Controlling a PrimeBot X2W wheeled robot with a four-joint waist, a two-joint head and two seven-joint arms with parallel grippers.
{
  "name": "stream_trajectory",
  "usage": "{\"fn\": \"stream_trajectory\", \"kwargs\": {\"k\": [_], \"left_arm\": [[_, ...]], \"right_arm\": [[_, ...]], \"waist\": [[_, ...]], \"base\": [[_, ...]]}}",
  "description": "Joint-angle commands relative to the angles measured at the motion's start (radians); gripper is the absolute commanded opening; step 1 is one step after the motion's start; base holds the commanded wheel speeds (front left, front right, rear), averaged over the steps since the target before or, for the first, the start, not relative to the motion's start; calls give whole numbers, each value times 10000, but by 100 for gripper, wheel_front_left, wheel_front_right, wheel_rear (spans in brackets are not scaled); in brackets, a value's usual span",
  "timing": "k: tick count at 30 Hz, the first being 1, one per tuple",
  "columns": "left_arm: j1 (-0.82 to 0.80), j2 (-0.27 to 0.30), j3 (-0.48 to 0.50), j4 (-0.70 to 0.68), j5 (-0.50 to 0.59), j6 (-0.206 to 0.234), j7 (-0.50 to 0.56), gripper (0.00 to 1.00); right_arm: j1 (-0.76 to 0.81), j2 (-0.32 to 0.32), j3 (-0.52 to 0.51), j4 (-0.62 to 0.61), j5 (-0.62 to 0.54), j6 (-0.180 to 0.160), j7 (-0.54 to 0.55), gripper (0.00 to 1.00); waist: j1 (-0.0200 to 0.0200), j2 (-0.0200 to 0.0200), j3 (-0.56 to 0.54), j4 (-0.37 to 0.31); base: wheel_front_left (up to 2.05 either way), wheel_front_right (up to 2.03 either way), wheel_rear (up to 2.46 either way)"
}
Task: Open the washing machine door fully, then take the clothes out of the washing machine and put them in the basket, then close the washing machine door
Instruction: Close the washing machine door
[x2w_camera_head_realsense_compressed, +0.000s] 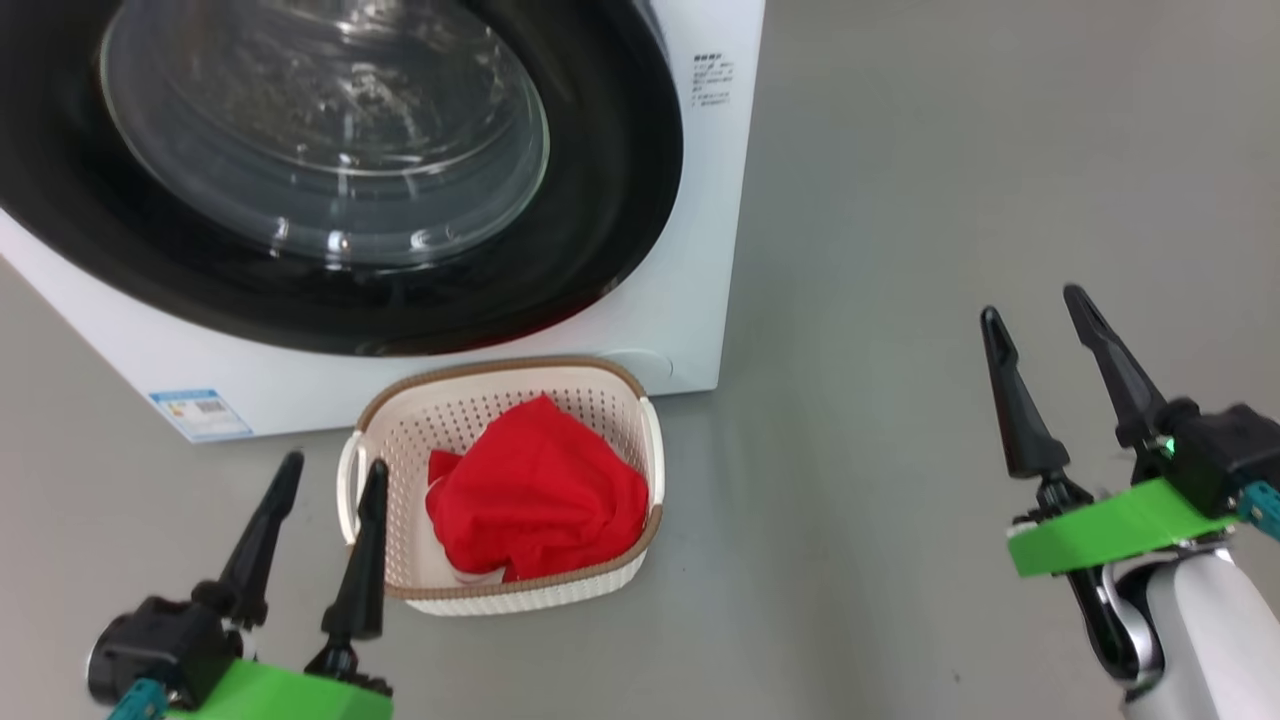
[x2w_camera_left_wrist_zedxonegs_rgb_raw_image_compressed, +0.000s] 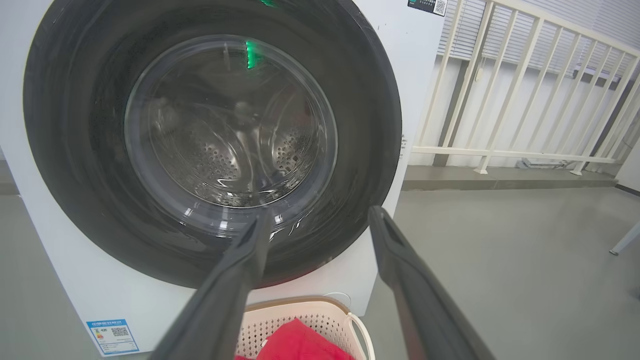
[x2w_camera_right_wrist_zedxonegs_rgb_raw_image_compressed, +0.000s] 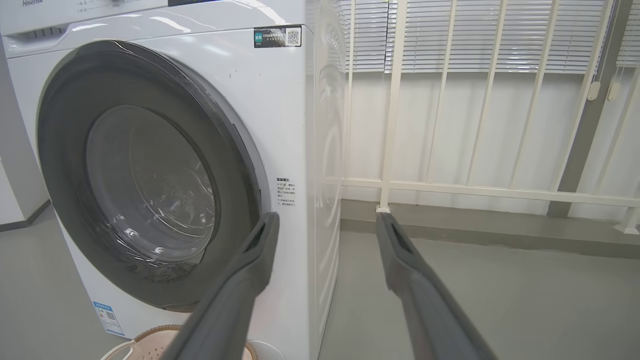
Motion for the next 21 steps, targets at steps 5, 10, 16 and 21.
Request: {"fn": "stream_trajectory", "kwargs": {"k": [5, 10, 16, 21], "left_arm": [[451, 432, 505, -32, 174, -54, -92, 100], [764, 396, 550, 41, 183, -54, -92, 100], [1155, 451, 567, 69, 395, -54, -92, 100], [1376, 462, 630, 38, 400, -54, -92, 100]], "right_arm": [[701, 65, -252, -579, 10, -30, -51, 100], [1251, 50, -401, -774, -19, -30, -51, 100], [1990, 24, -744, -1183, -22, -30, -51, 100], [2426, 15, -1000, -1467, -10, -30, -51, 100]], "waist": [[0, -1, -725, -182], [0, -1, -1103, -119], [0, -1, -1437, 9], [0, -1, -1550, 73]], "base": [[0, 0, 0], [0, 0, 0], [0, 0, 0], [0, 0, 0]]}}
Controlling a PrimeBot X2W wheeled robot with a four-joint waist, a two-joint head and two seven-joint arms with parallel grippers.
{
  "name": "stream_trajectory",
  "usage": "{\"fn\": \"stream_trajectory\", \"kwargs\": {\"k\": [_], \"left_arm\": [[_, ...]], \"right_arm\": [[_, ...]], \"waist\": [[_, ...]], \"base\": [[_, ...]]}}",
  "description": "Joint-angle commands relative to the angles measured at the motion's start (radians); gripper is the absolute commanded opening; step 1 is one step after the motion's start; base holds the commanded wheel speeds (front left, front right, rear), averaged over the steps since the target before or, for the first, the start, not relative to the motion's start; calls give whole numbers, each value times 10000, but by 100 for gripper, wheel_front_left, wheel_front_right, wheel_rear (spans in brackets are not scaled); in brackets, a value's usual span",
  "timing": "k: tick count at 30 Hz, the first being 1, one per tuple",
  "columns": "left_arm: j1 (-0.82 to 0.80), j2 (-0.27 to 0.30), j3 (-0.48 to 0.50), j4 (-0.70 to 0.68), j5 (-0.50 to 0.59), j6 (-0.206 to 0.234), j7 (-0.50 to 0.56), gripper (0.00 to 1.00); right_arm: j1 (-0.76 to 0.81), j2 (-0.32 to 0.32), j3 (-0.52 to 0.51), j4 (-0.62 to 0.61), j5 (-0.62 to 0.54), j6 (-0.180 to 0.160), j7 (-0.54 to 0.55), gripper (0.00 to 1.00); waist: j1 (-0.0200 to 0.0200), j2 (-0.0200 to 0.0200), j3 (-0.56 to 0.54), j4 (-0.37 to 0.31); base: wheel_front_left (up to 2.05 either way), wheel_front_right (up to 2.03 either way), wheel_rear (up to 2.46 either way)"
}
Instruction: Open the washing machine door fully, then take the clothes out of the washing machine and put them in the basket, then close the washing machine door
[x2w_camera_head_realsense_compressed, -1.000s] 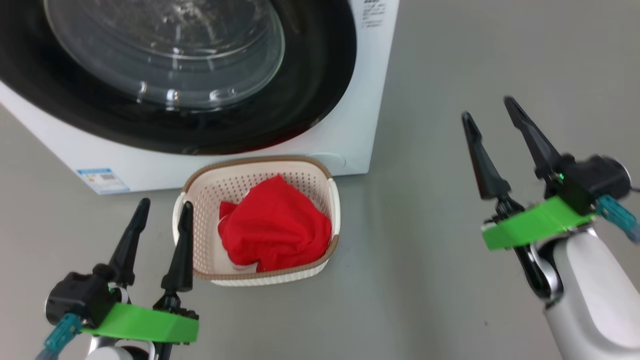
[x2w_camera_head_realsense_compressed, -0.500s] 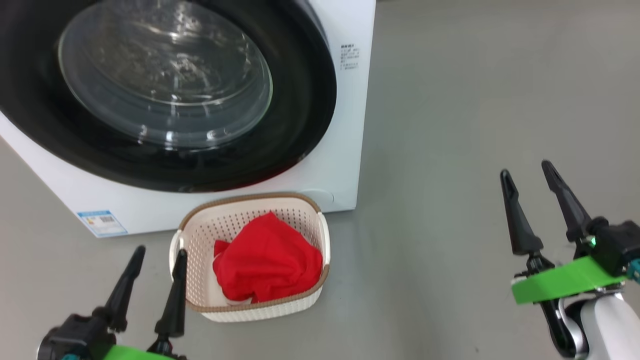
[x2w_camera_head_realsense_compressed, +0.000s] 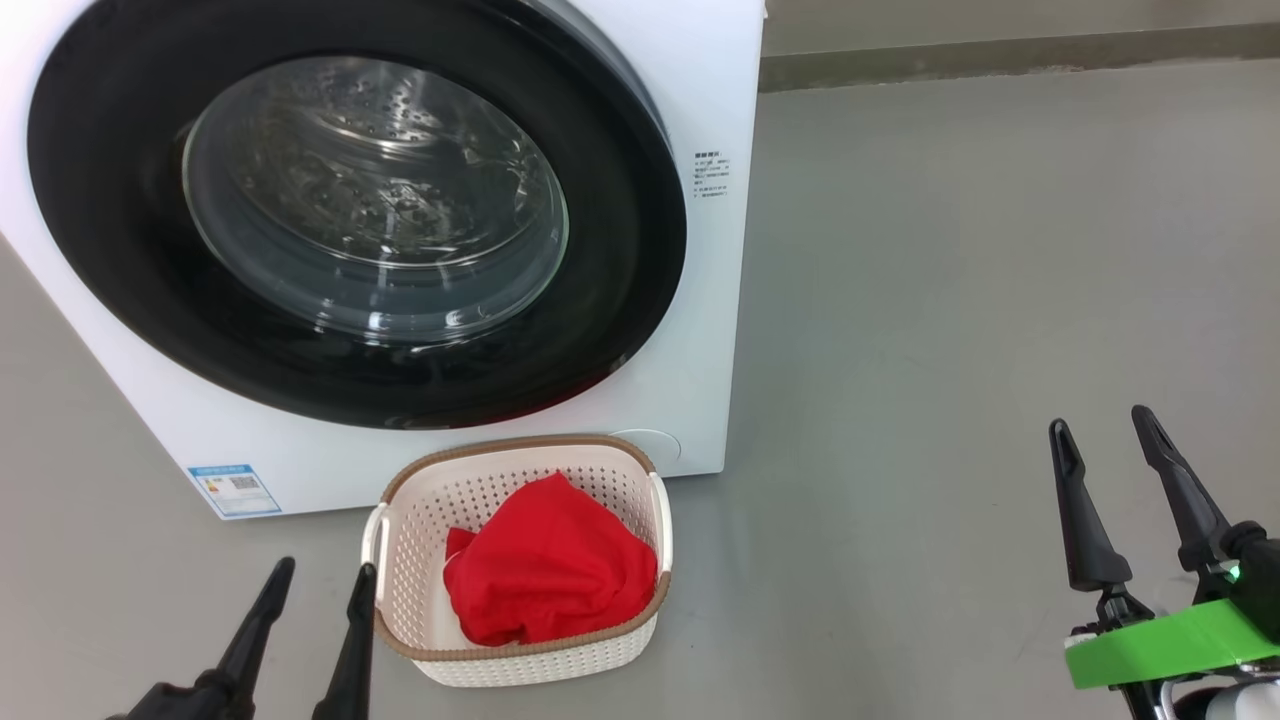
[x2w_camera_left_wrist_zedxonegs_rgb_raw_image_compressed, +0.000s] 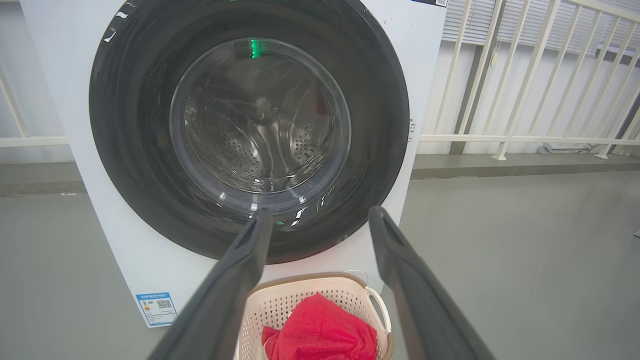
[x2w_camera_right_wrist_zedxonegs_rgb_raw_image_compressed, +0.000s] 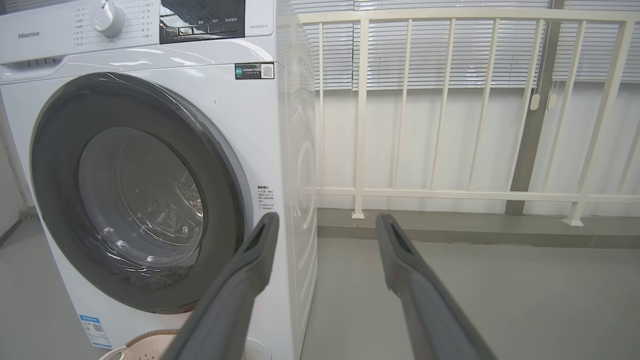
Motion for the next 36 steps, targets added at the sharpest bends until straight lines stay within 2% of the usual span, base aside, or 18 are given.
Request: {"fn": "stream_trajectory", "kwargs": {"k": [1, 18, 19, 27, 32, 36], "left_arm": [[-136, 228, 424, -244, 21, -54, -92, 100], [-12, 141, 762, -222, -11, -54, -92, 100], [158, 0, 364, 6, 6, 0, 0, 0], [218, -327, 252, 666, -275, 12, 144, 0], [179, -348, 294, 667, -704, 10, 263, 0], [132, -369, 330, 685, -1128, 8, 376, 0]], "right_arm": [[-32, -139, 120, -350, -11, -11, -51, 100], [209, -54, 177, -311, 4, -11, -51, 100], [315, 77, -35, -84, 2, 0, 2, 0], [559, 383, -6, 636, 286, 0, 100, 0], [520, 396, -20, 659, 712, -1, 222, 0], [475, 410, -29, 698, 1134, -1, 337, 0]], "waist": [[0, -1, -46, 35], [0, -1, -72, 63], [0, -1, -72, 63], [3, -1, -65, 59], [23, -1, -74, 52], [4, -1, -47, 44]], "base": [[0, 0, 0], [0, 0, 0], [0, 0, 0], [0, 0, 0], [0, 0, 0], [0, 0, 0]]}}
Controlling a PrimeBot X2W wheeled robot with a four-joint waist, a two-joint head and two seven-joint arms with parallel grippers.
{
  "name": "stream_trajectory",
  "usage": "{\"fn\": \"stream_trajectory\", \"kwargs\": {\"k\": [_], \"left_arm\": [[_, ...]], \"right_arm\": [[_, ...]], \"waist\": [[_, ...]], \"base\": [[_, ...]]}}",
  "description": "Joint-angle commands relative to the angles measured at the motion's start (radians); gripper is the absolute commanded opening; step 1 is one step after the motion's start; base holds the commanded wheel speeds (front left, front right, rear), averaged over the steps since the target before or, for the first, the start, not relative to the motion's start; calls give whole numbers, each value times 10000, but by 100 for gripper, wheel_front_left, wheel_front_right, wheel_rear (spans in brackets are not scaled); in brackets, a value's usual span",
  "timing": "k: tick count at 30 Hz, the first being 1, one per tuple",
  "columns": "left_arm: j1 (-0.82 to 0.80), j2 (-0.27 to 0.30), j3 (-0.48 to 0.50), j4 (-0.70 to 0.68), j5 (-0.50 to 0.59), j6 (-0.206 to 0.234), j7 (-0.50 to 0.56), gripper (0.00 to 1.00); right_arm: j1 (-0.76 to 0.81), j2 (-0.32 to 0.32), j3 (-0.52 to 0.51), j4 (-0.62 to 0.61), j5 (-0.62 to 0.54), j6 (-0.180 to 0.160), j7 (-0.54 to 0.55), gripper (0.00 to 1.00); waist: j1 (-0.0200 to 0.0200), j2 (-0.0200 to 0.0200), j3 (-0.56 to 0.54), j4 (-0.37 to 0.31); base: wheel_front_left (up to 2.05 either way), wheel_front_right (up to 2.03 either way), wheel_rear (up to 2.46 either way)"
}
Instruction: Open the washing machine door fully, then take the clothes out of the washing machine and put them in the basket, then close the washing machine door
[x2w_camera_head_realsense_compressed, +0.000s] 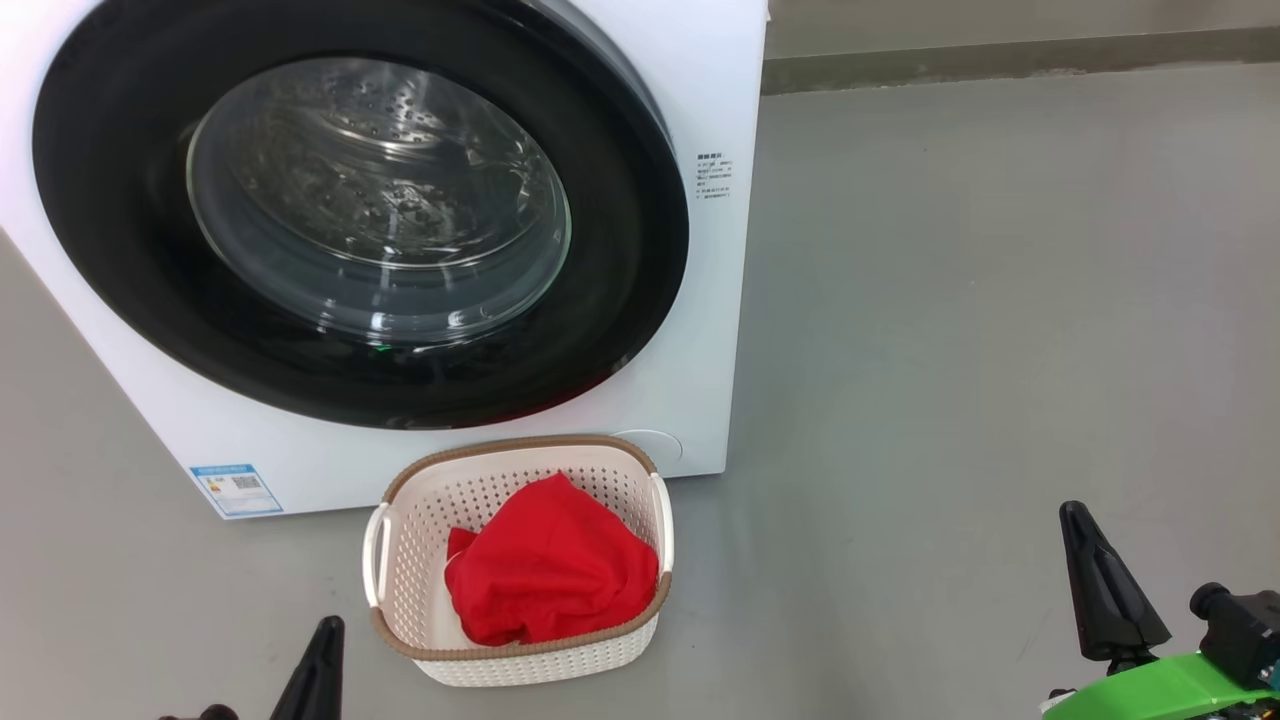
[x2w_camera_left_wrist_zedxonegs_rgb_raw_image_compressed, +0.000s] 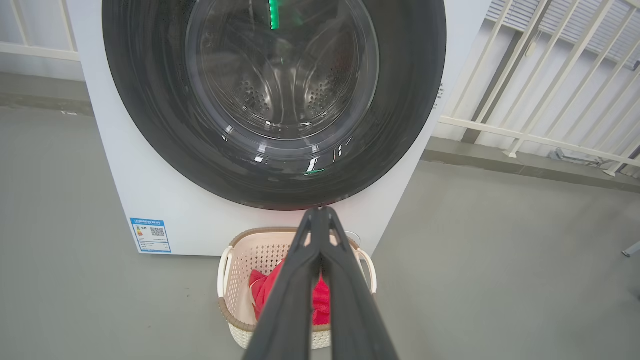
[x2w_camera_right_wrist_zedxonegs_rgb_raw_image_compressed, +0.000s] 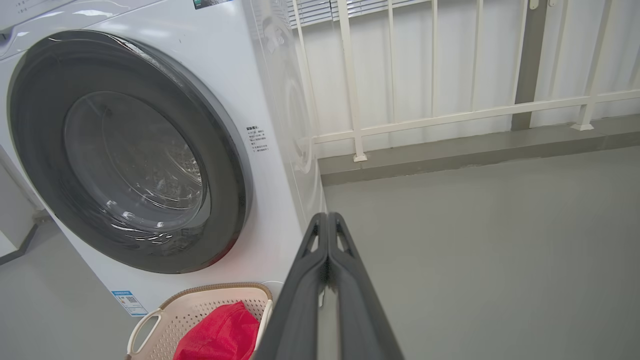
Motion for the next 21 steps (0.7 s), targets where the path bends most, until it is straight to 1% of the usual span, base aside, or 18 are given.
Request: {"fn": "stream_trajectory", "kwargs": {"k": [1, 21], "left_arm": [[-276, 82, 119, -209, -253, -8, 49, 0], [-540, -23, 308, -127, -2394, -19, 621, 0]], "right_arm": [[-374, -80, -41, -210, 241, -1, 69, 0], [-632, -12, -93, -23, 2367, -3, 654, 0]], "waist": [[-2, 0, 11, -2], [-3, 0, 78, -40]], "base": [[0, 0, 0], [0, 0, 0]]}}
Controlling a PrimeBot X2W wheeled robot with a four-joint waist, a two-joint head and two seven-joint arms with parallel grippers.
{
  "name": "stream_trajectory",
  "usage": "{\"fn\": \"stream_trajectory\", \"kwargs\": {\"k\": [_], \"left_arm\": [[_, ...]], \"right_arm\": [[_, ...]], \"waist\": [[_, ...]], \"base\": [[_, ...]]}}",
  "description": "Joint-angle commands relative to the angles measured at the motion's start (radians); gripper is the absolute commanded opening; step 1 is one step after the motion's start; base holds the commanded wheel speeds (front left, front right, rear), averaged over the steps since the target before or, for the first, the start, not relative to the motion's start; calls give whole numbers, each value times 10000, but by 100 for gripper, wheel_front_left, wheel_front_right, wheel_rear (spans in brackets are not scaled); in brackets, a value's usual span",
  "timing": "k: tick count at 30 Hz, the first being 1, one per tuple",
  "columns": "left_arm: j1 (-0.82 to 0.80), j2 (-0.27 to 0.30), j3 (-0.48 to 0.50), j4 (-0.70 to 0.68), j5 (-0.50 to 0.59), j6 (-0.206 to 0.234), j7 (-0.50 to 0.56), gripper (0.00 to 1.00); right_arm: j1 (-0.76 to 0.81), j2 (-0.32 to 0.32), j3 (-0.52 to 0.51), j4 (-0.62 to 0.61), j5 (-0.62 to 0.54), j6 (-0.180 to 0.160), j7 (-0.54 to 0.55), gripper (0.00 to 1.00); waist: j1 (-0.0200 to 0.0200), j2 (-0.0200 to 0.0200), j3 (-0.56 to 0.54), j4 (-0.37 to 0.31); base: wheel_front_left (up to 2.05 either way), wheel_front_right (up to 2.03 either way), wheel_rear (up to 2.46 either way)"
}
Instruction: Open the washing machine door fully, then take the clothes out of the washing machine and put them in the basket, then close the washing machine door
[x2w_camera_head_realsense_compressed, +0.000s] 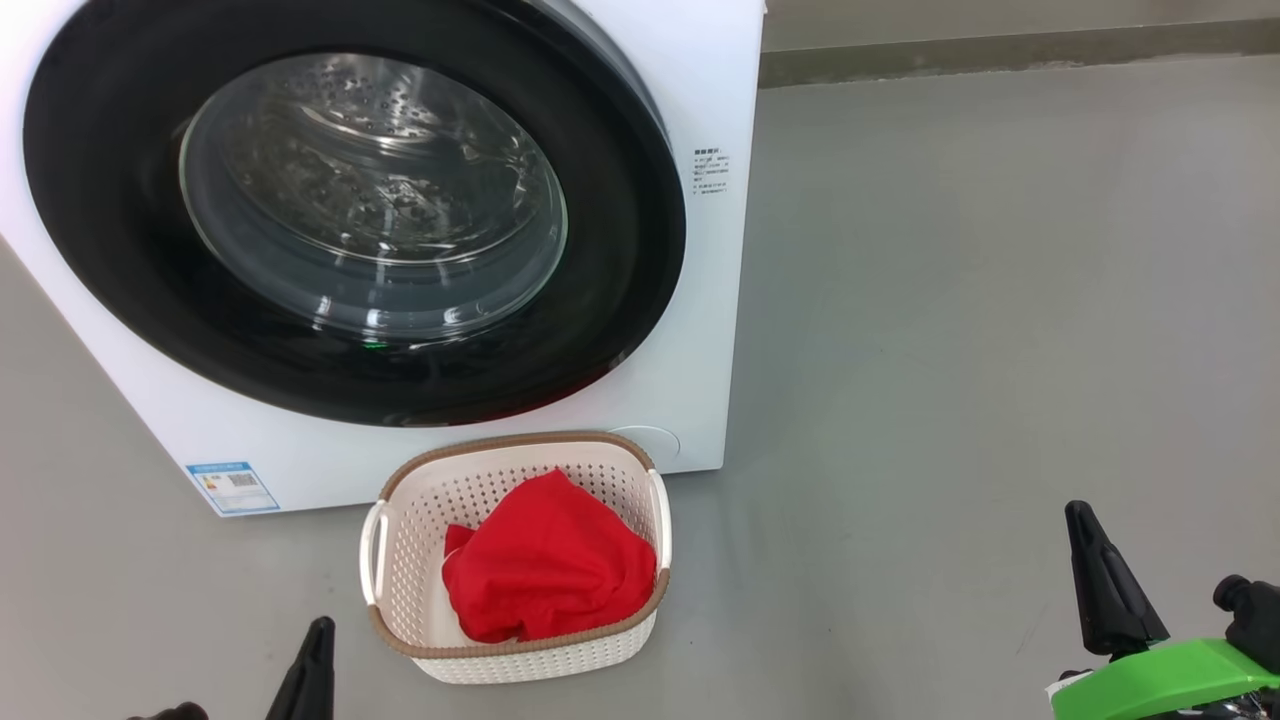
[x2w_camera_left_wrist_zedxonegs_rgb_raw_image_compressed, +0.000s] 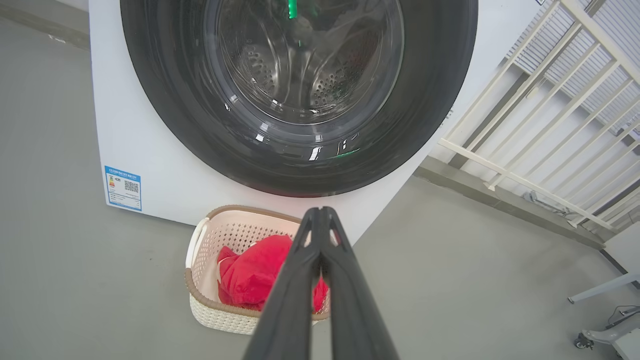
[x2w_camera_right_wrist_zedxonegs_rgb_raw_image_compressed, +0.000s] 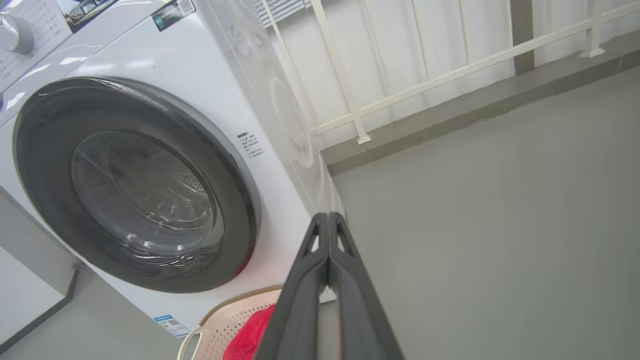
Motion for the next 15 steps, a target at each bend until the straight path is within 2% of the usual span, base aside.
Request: {"fn": "stream_trajectory", "kwargs": {"k": [1, 15], "left_arm": [[-479, 62, 205, -204, -258, -19, 60, 0], [-659, -12, 340, -149, -1751, -27, 463, 0]], "right_arm": [[-475, -97, -37, -215, 294, -3, 67, 0], [-650, -50, -77, -87, 1777, -4, 480, 0]], "waist": [[-2, 0, 4, -2], [-2, 0, 48, -29]], "base": [[0, 0, 0], [0, 0, 0]]}}
